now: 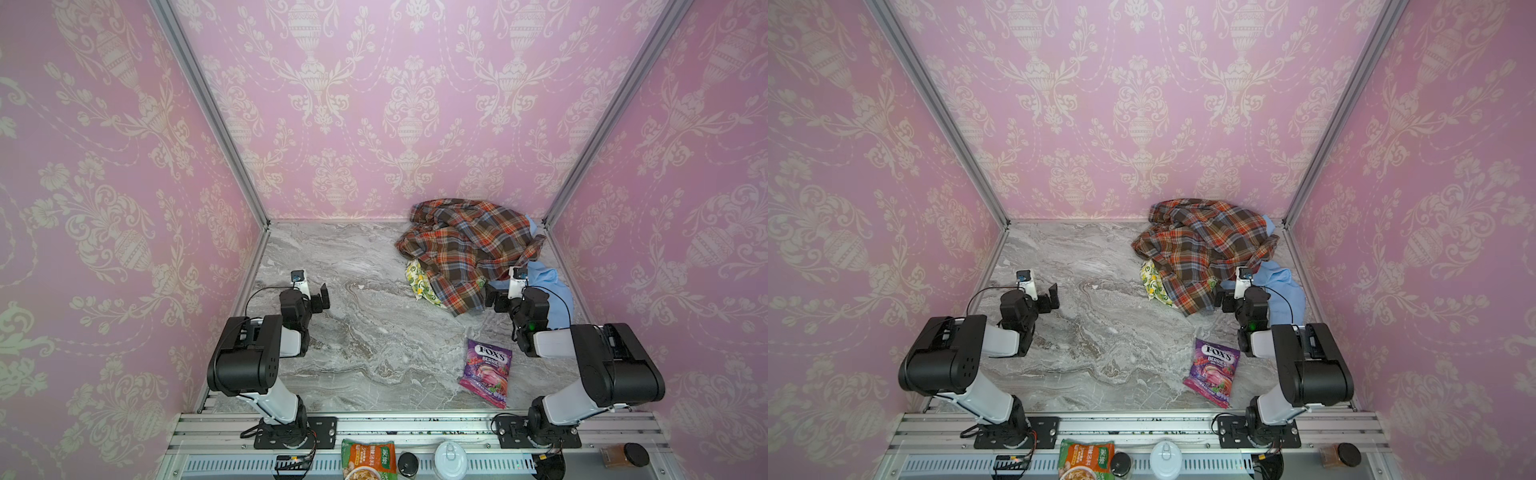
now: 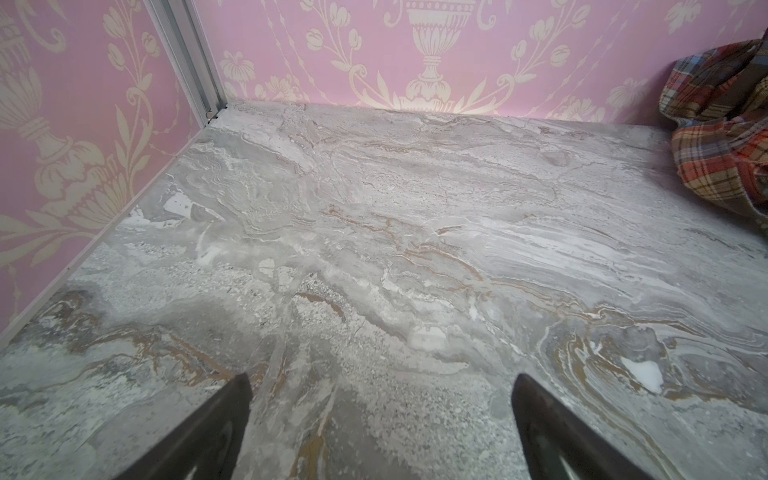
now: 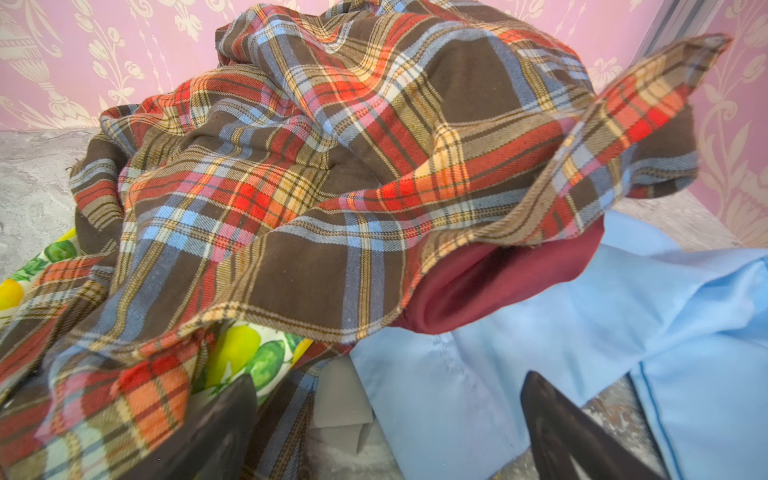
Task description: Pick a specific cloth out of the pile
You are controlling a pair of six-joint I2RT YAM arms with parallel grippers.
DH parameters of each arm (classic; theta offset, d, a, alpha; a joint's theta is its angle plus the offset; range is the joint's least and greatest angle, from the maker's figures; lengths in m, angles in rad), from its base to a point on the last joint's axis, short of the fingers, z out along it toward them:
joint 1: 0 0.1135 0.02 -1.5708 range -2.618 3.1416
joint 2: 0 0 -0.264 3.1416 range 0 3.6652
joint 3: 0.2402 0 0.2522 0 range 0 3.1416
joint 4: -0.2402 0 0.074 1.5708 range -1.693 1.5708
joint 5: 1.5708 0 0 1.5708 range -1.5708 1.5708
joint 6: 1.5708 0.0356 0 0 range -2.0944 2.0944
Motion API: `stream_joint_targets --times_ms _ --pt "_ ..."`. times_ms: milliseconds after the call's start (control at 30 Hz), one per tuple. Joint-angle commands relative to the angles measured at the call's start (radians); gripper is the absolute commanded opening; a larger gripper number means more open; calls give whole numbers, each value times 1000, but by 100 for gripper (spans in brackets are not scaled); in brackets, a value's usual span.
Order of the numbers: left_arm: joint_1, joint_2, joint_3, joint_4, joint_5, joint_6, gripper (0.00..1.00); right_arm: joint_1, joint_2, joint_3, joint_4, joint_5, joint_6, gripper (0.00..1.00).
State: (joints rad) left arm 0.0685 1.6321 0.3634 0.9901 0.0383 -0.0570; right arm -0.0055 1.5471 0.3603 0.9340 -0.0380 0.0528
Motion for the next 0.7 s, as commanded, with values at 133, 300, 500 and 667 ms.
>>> stream_joint_targets --times_ms 133,300,500,667 --pt "-10 5 -1 10 -24 25 99 3 0 8 5 -13 -8 100" --pt "-15 3 1 2 -35 23 99 3 0 8 5 -14 -8 100" --pt "-18 2 4 -3 -40 26 99 4 -1 7 5 -13 -9 100" --pt "-43 -3 7 -12 -85 44 99 11 -6 -1 19 3 -16 100"
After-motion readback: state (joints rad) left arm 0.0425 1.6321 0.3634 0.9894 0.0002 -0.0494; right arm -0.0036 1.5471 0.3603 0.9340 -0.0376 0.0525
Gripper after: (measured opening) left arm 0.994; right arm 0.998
